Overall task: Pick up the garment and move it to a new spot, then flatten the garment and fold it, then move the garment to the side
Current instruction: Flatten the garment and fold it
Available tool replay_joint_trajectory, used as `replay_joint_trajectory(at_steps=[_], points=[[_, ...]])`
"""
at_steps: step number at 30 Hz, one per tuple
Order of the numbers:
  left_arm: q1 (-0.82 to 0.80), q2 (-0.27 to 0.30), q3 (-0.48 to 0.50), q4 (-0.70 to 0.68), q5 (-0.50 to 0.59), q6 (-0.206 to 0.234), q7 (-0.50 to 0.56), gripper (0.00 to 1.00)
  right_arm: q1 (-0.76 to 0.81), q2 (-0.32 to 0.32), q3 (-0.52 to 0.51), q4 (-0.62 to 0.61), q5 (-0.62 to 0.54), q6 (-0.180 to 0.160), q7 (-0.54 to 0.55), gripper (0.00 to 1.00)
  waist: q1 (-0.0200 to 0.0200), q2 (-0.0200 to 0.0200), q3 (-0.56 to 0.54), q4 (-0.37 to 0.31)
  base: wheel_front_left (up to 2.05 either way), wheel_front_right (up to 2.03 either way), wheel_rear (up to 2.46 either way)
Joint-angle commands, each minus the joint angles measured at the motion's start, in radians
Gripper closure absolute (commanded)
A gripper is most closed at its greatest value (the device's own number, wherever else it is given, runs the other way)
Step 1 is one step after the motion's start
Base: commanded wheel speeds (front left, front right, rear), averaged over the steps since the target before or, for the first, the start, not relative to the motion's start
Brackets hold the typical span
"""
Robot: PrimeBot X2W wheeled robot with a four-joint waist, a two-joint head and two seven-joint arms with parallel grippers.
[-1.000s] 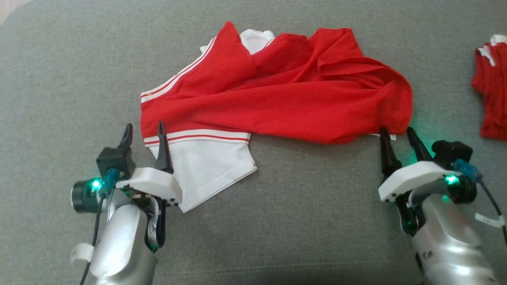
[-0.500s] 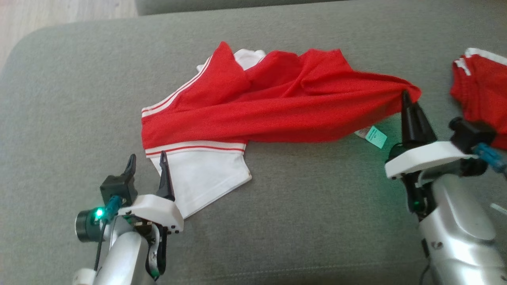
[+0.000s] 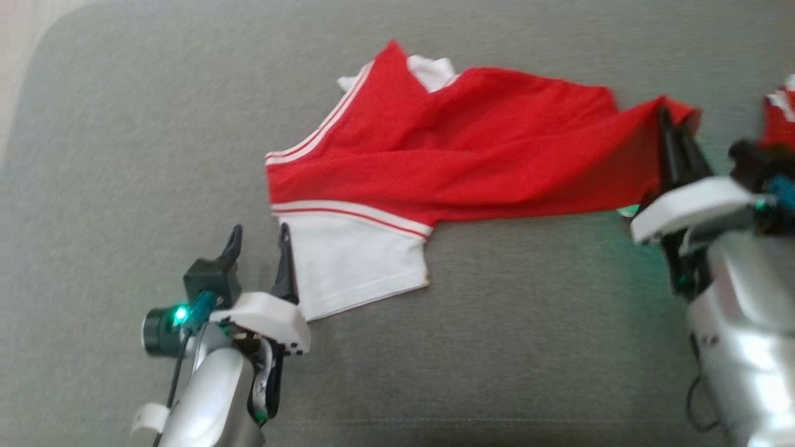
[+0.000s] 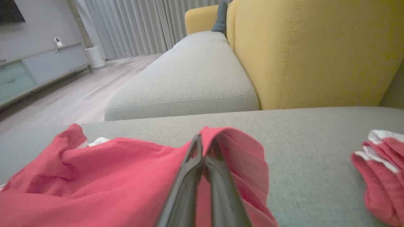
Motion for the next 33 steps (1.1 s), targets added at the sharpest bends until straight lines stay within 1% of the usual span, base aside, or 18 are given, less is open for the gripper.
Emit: replay_joint_trajectory(at_steps=[1, 2, 4, 6, 9, 10, 13, 17, 22, 27, 33], points=[[-0.039, 0.013, 0.019, -0.026, -0.006, 0.005, -0.005, 0.0, -0.061, -0.016, 0.005, 0.011, -0.029, 0.002, -0.003, 0.65, 0.0, 0.0, 0.034, 0.043, 0.0, 0.0, 0.0], [-0.042, 0.013, 0.01, -0.024, -0.008, 0.005, -0.005, 0.0, -0.085, -0.022, -0.009, 0.064, -0.059, 0.002, -0.004, 0.02, 0.0, 0.0, 0.039, 0.055, 0.0, 0.0, 0.0], [-0.046, 0.013, -0.006, -0.023, -0.016, 0.011, -0.005, 0.0, -0.128, -0.026, -0.062, 0.166, -0.107, 0.002, -0.012, 0.0, 0.0, 0.0, 0.043, 0.074, 0.0, 0.0, 0.0], [-0.041, 0.013, -0.01, -0.025, -0.03, 0.027, -0.005, 0.0, -0.154, -0.026, -0.122, 0.241, -0.157, 0.002, -0.027, 0.0, 0.0, 0.0, 0.033, 0.084, 0.0, 0.0, 0.0], [-0.021, 0.013, -0.005, -0.04, -0.04, 0.039, -0.005, 0.0, -0.162, -0.009, -0.187, 0.281, -0.216, 0.002, -0.041, 0.0, 0.0, 0.0, 0.007, 0.076, 0.0, 0.0, 0.0], [-0.012, 0.013, 0.0, -0.045, -0.041, 0.042, -0.005, 0.0, -0.157, -0.002, -0.196, 0.268, -0.233, 0.002, -0.042, 0.0, 0.0, 0.0, -0.003, 0.07, 0.0, 0.0, 0.0], [0.016, 0.013, 0.023, -0.069, -0.034, 0.05, -0.005, 0.0, -0.101, 0.02, -0.207, 0.14, -0.262, 0.002, -0.043, 0.0, 0.0, 0.0, -0.033, 0.047, 0.0, 0.0, 0.0], [0.058, 0.013, 0.062, -0.1, -0.015, 0.057, -0.005, 0.0, 0.022, 0.048, -0.213, 0.014, -0.245, 0.002, -0.043, 0.0, 0.0, 0.0, -0.075, 0.012, 0.0, 0.0, 0.0], [0.112, 0.013, 0.098, -0.124, 0.023, 0.049, -0.005, 0.0, 0.157, 0.078, -0.195, -0.107, -0.204, 0.002, -0.043, 0.0, 0.0, 0.0, -0.115, -0.023, 0.0, 0.0, 0.0], [0.155, 0.013, 0.1, -0.115, 0.055, 0.029, -0.005, 0.0, 0.238, 0.106, -0.17, -0.157, -0.17, 0.002, -0.043, 0.0, 0.0, 0.0, -0.148, -0.033, 0.0, 0.0, 0.0], [0.199, 0.013, 0.1, -0.11, 0.057, 0.016, -0.005, 0.0, 0.304, 0.12, -0.129, -0.162, -0.161, 0.002, -0.043, 0.0, 0.0, 0.0, -0.193, -0.034, 0.0, 0.0, 0.0]])
